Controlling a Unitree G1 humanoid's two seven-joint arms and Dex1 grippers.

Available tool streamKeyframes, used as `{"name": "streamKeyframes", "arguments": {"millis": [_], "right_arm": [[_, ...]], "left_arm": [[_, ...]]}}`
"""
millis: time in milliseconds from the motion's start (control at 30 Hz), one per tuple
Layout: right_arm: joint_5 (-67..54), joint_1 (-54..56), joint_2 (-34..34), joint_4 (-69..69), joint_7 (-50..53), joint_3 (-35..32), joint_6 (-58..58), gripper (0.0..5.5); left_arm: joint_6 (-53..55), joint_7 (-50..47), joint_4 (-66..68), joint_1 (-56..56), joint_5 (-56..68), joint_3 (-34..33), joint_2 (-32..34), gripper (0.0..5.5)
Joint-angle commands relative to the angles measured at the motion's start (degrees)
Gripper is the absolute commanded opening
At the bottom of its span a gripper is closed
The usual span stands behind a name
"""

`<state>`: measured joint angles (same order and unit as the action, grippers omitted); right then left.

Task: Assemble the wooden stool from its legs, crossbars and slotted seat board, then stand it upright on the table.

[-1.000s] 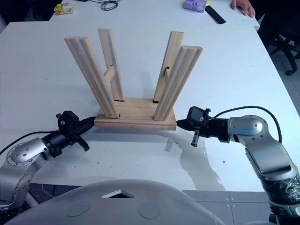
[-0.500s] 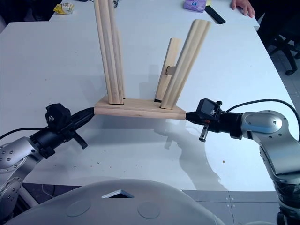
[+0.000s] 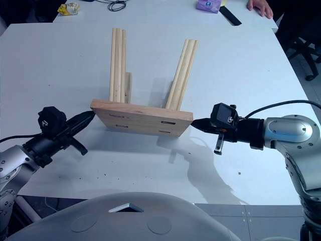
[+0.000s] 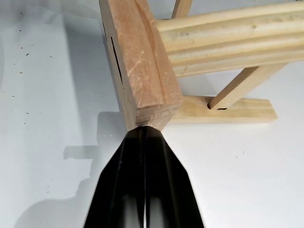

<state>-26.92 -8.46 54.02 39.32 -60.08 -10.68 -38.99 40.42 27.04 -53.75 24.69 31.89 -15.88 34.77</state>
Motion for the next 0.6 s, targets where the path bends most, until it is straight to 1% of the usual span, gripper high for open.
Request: {"name": "streamKeyframes", "arguments": {"millis": [33, 133, 200, 233, 267, 300, 333, 500, 600], "right_arm": [[-0.37, 4.52, -3.72, -1.45, 1.96, 4.93, 3.08, 0.0], [2.77, 5.56, -3.72, -5.15, 1.95, 6.86, 6.01, 0.0], [4.83, 5.79, -2.65, -7.97, 0.19, 7.94, 9.18, 0.0], [5.64, 5.92, -2.13, -9.32, -0.89, 8.5, 10.97, 0.0], [6.06, 6.03, -1.79, -10.39, -1.88, 8.92, 12.52, 0.0], [6.2, 6.06, -1.41, -11.4, -3.08, 9.24, 13.7, 0.19], [6.27, 5.92, -0.72, -12.49, -4.65, 9.39, 15.12, 0.25], [6.56, 6.57, 2.48, -18.91, -11.92, 9.96, 21.41, 0.86], [7.05, 7.36, 3.26, -21.63, -14.82, 10.86, 23.65, 1.3]], "left_arm": [[-3.88, 3.48, 1.29, -2.74, 0.96, 8.28, -2.04, 0.03], [-6.28, 5.13, 3.36, -1.08, -1.36, 9.96, -1.88, 0.03], [-7.15, 6.58, 3.98, 0.73, -1.49, 9.64, -0.97, 0.03], [-7.71, 7.59, 4.29, 1.58, -1.34, 9.31, -0.37, 0.22], [-8.31, 8.77, 4.64, 2.46, -1.12, 8.75, 0.26, 0.27], [-9.05, 10.09, 5.24, 3.37, -0.94, 7.76, 0.95, 0.4], [-9.54, 11.29, 6.13, 3.95, -0.56, 6.31, 1.65, 0.49], [-12.83, 20.35, 12.05, 8.54, 0.47, -1.31, 6.57, 1.12], [-15.57, 24.26, 15.56, 10.2, -1.58, -2.57, 8.72, 1.56]]}}
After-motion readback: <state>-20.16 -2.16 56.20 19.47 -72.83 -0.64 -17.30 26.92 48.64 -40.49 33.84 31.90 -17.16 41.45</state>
